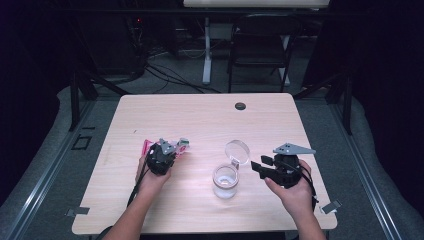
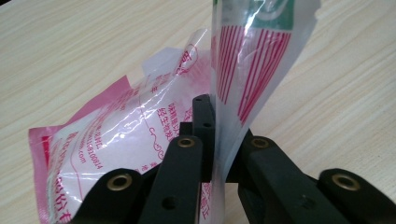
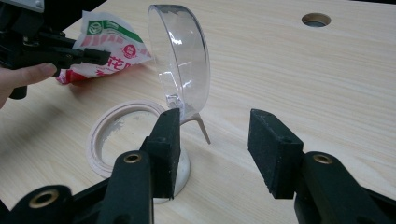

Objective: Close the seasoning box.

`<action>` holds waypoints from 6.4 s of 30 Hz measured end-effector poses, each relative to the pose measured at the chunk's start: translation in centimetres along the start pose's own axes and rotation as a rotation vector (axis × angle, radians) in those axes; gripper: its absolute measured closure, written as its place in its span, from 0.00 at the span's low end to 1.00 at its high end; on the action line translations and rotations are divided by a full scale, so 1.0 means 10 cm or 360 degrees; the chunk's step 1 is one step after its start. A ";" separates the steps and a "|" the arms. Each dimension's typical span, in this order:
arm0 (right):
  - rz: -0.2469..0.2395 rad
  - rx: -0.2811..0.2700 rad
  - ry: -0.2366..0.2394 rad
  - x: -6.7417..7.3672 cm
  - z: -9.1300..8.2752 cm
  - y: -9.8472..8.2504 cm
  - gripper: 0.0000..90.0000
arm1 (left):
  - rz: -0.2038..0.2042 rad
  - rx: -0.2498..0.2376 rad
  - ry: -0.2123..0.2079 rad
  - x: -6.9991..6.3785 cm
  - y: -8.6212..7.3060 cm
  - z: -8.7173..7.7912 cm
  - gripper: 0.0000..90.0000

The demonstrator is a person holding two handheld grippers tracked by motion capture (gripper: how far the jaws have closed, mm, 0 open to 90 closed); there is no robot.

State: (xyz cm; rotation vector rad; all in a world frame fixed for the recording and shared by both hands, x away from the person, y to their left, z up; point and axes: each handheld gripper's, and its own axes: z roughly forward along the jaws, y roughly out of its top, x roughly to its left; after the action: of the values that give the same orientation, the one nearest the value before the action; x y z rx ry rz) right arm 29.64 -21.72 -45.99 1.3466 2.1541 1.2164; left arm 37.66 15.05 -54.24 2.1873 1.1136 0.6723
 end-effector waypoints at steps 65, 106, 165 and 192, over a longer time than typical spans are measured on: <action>-0.0020 -0.0005 0.0049 -0.01 -0.12 -0.04 0.74 | -0.0130 -0.0428 -0.0328 0.32 0.35 -1.02 1.00; -0.0410 0.0042 0.0455 0.71 0.35 0.39 0.81 | 0.0054 -0.0365 -0.0648 -0.29 -0.19 -0.99 1.00; -0.0710 0.0223 0.0560 1.11 0.98 0.39 1.00 | -0.0068 -0.0316 -0.0572 -0.44 -0.49 -0.68 0.47; -0.0669 0.0208 0.0597 1.07 0.96 0.36 1.00 | -0.0170 -0.0125 -0.0512 -0.41 -0.72 -0.25 0.24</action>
State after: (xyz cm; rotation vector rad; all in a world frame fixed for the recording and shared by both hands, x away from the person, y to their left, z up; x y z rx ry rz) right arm 32.54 -7.20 -47.05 0.6826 2.6383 1.2416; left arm 30.00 15.72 -58.20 2.0620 1.0072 0.2980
